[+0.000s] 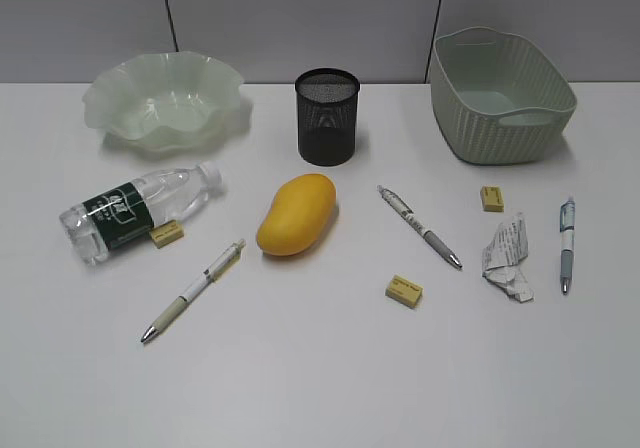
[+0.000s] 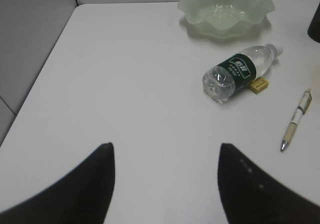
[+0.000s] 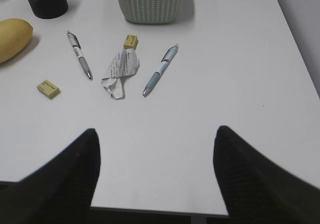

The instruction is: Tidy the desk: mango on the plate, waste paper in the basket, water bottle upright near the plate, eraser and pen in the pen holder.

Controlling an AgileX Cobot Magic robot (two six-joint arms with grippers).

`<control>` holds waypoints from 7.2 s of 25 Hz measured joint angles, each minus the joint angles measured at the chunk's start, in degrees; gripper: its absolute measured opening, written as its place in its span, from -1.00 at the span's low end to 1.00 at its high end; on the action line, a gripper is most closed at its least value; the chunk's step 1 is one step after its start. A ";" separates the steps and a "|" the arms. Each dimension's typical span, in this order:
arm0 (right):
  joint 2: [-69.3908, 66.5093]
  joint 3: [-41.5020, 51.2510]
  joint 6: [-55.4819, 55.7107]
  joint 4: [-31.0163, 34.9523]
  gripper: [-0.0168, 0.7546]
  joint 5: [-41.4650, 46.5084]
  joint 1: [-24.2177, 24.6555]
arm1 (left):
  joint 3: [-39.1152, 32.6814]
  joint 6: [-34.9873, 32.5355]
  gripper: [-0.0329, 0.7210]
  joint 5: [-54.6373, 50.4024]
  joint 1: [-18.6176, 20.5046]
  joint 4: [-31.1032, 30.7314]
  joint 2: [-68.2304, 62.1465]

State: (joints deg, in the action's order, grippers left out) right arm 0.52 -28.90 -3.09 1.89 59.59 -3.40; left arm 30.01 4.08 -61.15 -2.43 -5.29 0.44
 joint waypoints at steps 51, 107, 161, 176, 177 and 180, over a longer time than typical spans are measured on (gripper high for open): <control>0.00 0.00 0.00 0.00 0.49 0.00 0.00 | 2.15 -20.01 0.36 17.85 -0.29 22.16 -36.11; 0.00 0.00 0.00 0.00 0.49 0.00 0.00 | 45.97 -4.89 0.80 28.59 -34.79 8.58 -115.69; 0.00 0.00 0.00 0.00 0.49 -0.01 0.00 | 52.95 -4.46 0.53 41.45 -9.59 6.35 -113.23; 0.00 0.00 0.00 0.00 0.49 -0.01 0.00 | 52.99 -4.46 0.58 61.54 -9.49 7.53 -125.41; 0.00 0.00 0.00 0.00 0.49 -0.01 0.00 | 52.99 -4.46 0.60 61.66 -9.49 7.50 -125.51; 0.00 0.00 0.00 0.00 0.49 -0.01 0.00 | 52.99 -4.46 0.65 62.48 -9.49 6.90 -125.52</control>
State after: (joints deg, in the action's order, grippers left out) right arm 0.52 -28.90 -3.09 1.89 59.58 -3.40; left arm 83.00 -0.38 1.33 -11.91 1.61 -125.08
